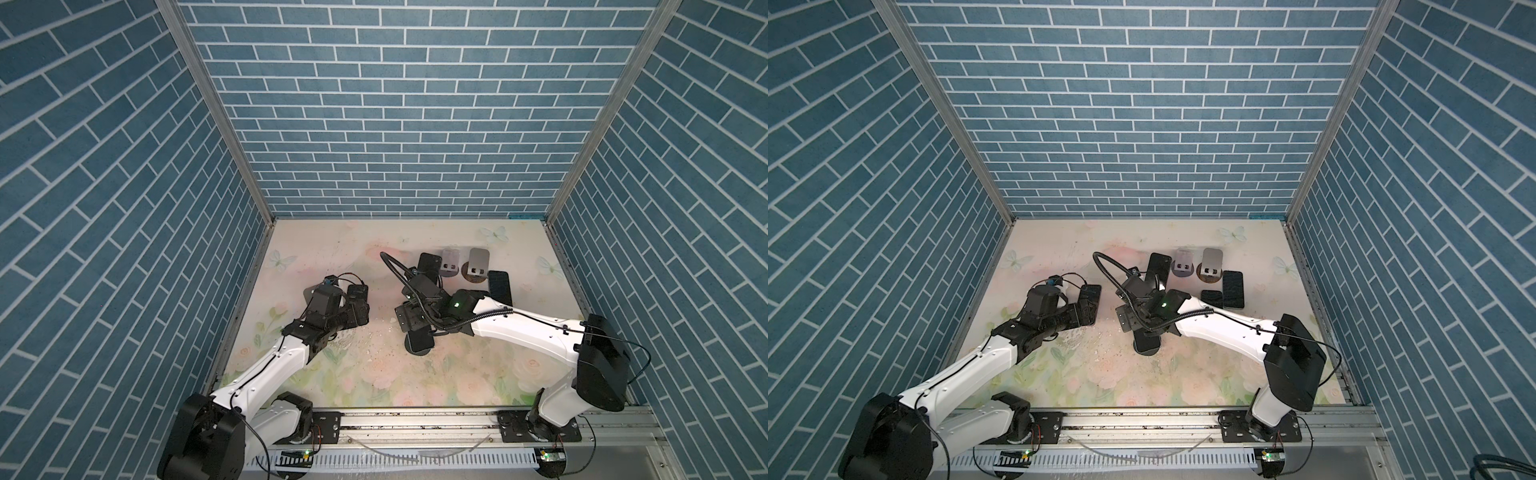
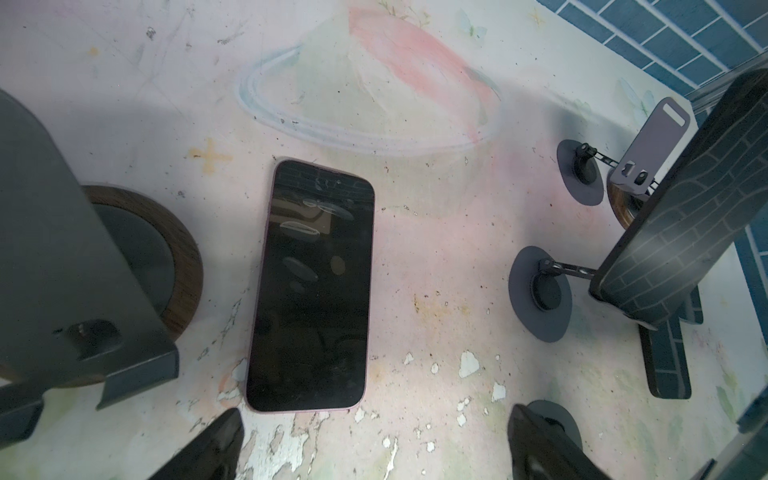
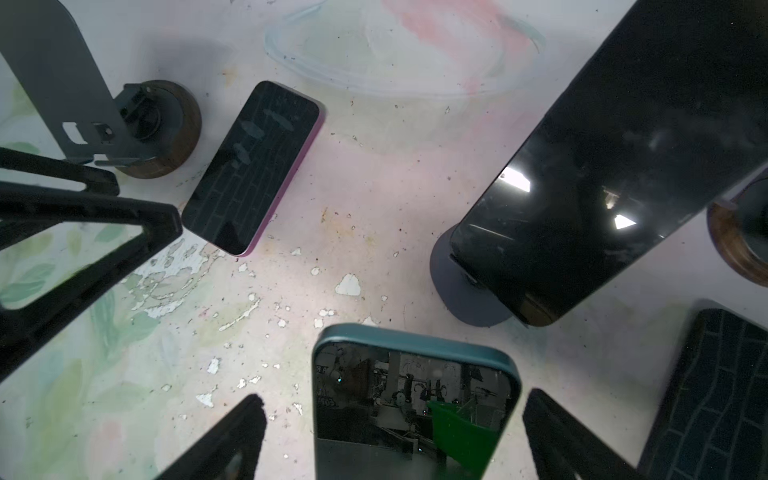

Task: Remove the phone from the phone stand
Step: 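Reach the right gripper to the teal-edged phone on its stand, then close the right gripper on the teal-edged phone and lift it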

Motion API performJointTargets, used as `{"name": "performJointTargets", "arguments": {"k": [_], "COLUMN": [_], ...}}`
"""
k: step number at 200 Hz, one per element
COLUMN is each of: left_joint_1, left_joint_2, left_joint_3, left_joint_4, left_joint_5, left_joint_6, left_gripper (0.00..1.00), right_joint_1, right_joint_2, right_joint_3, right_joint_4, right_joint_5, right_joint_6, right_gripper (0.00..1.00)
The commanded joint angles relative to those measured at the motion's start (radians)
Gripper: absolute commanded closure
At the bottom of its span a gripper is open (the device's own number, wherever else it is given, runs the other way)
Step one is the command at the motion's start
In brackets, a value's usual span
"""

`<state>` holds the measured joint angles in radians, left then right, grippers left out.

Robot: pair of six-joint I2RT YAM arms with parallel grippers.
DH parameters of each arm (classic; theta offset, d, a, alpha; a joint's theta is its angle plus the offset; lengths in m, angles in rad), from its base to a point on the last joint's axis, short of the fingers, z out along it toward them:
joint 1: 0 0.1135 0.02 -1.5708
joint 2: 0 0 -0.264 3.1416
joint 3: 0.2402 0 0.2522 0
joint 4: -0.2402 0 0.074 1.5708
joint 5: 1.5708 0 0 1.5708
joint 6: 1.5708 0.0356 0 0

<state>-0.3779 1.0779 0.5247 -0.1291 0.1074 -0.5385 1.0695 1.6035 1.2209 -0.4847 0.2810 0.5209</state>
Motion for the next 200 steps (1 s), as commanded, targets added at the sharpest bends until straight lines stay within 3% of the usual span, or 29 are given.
{"name": "performJointTargets", "arguments": {"k": [1,76,152,200], "left_joint_1": [-0.004,-0.006,-0.006,-0.004], "left_joint_2": [-0.007,-0.001,-0.01,-0.013], "left_joint_3": [-0.02,-0.025,-0.038,-0.042], "left_joint_4": [0.002,-0.003,0.003,0.001], "left_joint_5": [-0.014,-0.023,-0.028,-0.034], "left_joint_6": [0.02,0.037,0.04,0.042], "left_gripper": [0.0,0.0,0.0,0.0], "right_joint_1": [0.01,0.014,0.016,0.016], "right_joint_2": [0.028,0.125,0.111,0.03], "right_joint_3": [0.063,0.135,0.143,0.132], "right_joint_4": [-0.039,-0.117,-0.133,-0.11], "right_joint_5": [0.069,0.082,0.108,0.15], "right_joint_6": [0.049,0.097,0.095,0.045], "right_gripper": [0.02,0.09,0.36,0.42]}}
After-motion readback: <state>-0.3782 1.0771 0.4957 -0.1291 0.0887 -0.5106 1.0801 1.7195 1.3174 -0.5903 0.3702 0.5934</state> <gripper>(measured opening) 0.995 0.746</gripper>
